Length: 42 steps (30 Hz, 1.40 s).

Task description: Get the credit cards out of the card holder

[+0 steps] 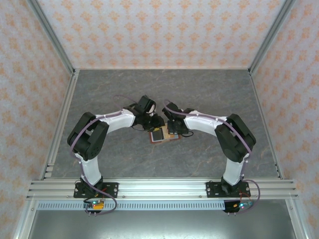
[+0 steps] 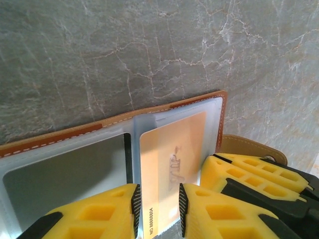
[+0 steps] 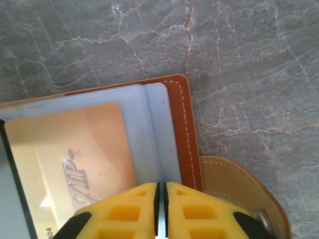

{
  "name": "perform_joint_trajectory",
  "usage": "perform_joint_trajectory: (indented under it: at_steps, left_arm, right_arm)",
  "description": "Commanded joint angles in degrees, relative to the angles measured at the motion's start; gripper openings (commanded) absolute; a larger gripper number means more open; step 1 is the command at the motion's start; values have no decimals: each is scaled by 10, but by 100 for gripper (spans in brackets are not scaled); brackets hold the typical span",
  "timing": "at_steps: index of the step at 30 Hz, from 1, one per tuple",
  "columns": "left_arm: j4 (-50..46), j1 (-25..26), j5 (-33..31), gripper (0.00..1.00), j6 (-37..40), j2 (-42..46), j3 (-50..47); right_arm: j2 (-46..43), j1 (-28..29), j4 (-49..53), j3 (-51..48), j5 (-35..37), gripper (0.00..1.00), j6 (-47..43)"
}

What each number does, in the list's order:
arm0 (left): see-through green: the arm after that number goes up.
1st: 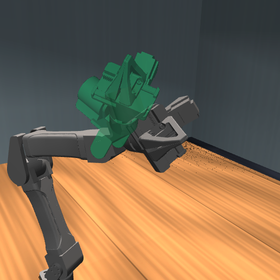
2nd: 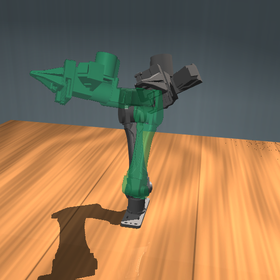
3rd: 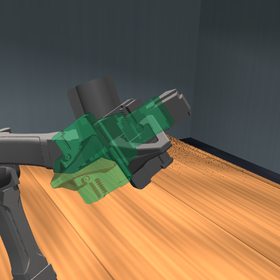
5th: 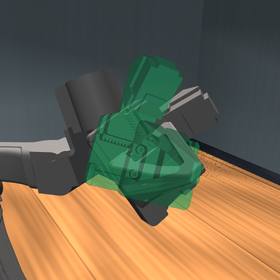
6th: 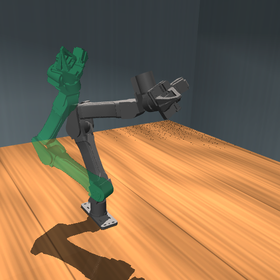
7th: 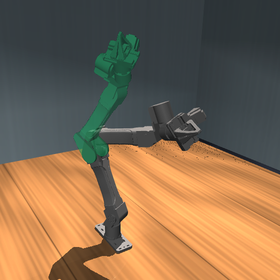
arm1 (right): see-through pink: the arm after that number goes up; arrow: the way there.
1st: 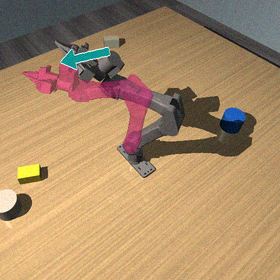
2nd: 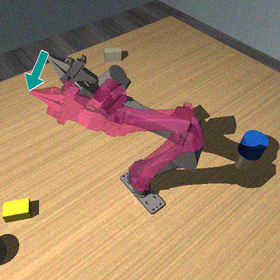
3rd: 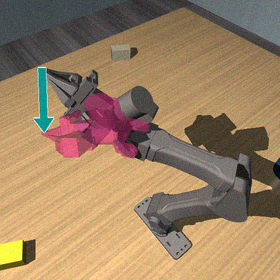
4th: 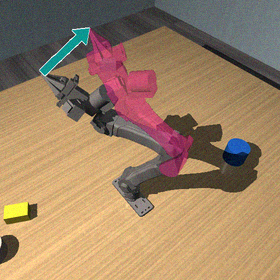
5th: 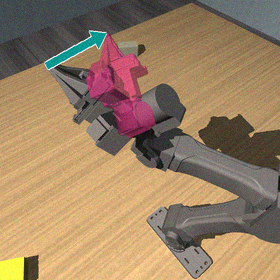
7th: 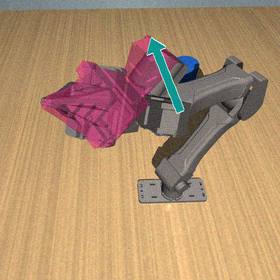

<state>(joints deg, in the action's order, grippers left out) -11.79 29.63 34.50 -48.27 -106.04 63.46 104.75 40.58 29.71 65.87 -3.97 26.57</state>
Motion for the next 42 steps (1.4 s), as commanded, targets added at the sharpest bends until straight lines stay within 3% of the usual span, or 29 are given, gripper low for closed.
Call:
perform_joint_trajectory:
  at_steps: [1,24,42]
  left_arm:
    - [12,3,7,29,-7,-16,-1]
    - [48,3,50,28,12,-61,3]
    - [-1,3,11,9,48,7,-8]
  right_arm:
    - [11,-3,22,10,11,13,11]
    - [14,-20,-4,-19,-35,12,20]
    - [19,-23,1,-20,-27,11,26]
